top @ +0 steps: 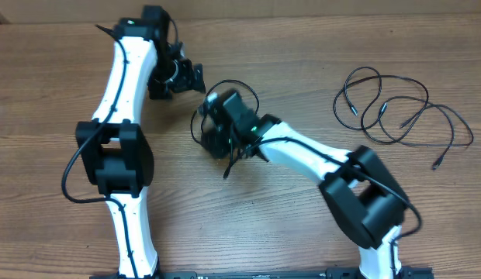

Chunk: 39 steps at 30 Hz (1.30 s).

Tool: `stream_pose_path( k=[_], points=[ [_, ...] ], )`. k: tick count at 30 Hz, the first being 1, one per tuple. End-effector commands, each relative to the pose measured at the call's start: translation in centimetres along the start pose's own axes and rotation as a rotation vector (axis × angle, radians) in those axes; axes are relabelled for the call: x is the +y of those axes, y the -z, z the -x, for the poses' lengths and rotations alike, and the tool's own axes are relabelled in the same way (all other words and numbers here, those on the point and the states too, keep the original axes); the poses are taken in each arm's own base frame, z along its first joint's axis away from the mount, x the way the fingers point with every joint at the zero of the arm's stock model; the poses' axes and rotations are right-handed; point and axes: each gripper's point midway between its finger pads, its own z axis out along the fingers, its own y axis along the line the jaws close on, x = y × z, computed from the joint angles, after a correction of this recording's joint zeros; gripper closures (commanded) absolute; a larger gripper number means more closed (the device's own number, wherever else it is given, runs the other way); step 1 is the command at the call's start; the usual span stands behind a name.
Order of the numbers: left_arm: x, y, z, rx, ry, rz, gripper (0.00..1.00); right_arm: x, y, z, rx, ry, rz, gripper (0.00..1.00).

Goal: Untangle cables
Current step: 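Carry the black cable far right with the right gripper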

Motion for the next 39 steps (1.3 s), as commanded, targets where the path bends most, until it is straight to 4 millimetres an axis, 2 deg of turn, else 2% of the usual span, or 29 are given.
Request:
stream_pose_path(
  k=[1,7,12,17,21,24,26,29,32,39],
  points=[
    [0.0,3.2,1.0,-0.064,0.089,-0.087,0.04,-0.1,-2.2,-3.1,0.075,0.034,-0.050,0.44],
    [4.1,4.4,1.8,-0.091,0.200,-0.082,0.00,0.2,-2.9,-3.2,0.067,0.123,-0.095,0.49],
    [6.2,5.0,2.1,-0.108,0.241,-0.071,0.00,1.0,-3.5,-3.8,0.083,0.183,-0.093,0.67],
    [6.5,5.1,2.4,-0.122,0.243,-0.069,0.00,1.1,-3.5,-3.9,0.084,0.189,-0.094,0.77],
    [6.5,5.1,2.4,-0.122,0.243,-0.069,0.00,1.1,-3.5,-4.1,0.094,0.187,-0.090,0.79],
    [6.5,5.1,2.4,-0.122,0.242,-0.069,0.01,1.1,-3.4,-3.9,0.090,0.182,-0.092,0.96],
    [6.5,5.1,2.4,-0.122,0.242,-0.069,0.00,1.2,-3.1,-3.8,0.089,0.174,-0.092,0.96],
    [6.5,5.1,2.4,-0.122,0.243,-0.069,0.01,0.8,-1.9,-3.2,0.074,0.122,-0.133,0.96],
    [6.5,5.1,2.4,-0.122,0.243,-0.069,0.01,0.0,0.1,-1.9,0.038,0.076,-0.185,0.96],
    [6.5,5.1,2.4,-0.122,0.242,-0.069,0.00,-1.3,7.0,2.3,-0.096,-0.020,-0.211,0.96]
  ],
)
